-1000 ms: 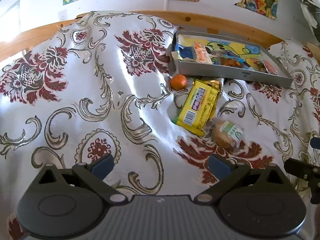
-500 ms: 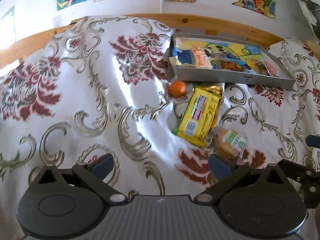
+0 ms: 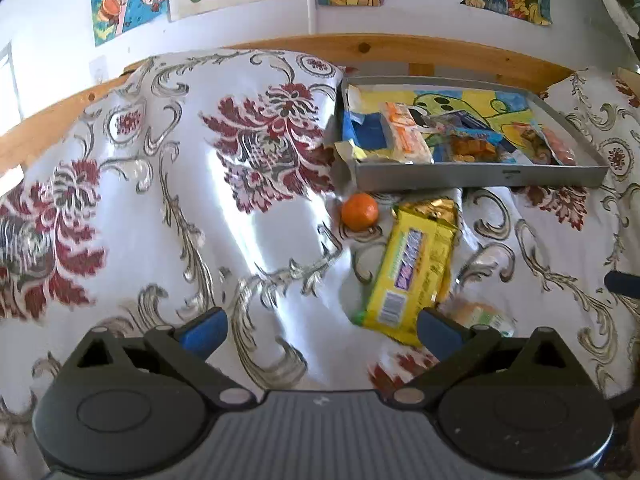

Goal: Organize snacks
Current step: 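Move both open tools back over the remaining snacks on the bed, then move the right tool over the wrapped bread roll while the left tool approaches the yellow wafer bar, then close the right tool on the bread roll while the left tool closes on the wafer bar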

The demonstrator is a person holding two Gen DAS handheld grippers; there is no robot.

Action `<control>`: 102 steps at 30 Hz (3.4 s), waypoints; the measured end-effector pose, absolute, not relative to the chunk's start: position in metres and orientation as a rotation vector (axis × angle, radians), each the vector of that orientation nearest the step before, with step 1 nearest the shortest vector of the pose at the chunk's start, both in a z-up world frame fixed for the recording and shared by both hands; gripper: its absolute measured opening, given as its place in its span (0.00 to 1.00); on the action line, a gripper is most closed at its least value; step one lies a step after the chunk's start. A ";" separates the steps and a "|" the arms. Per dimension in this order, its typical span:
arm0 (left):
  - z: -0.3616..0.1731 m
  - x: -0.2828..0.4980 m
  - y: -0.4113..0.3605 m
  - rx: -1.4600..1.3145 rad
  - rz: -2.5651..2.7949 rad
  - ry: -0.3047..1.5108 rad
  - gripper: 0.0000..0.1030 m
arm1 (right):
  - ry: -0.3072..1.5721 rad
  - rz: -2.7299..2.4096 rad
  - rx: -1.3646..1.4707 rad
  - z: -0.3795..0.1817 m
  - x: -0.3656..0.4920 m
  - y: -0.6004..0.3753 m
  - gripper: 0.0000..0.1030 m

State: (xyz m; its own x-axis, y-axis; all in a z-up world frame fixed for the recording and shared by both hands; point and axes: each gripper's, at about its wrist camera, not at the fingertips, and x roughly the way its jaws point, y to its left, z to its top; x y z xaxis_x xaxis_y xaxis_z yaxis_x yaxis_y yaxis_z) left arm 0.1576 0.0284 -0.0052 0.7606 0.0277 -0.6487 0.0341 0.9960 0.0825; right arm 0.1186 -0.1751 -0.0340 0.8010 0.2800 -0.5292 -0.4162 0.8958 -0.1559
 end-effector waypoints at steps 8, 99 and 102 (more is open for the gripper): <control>-0.006 0.173 0.037 0.091 0.015 0.713 1.00 | 0.540 0.436 -0.291 -0.040 0.134 -0.150 0.99; -0.053 0.235 -0.027 0.151 -0.166 0.820 0.68 | 0.699 0.454 -0.236 -0.056 0.166 -0.179 0.61; -0.053 0.235 -0.027 0.147 -0.173 0.824 0.64 | 0.698 0.455 -0.236 -0.056 0.166 -0.179 0.61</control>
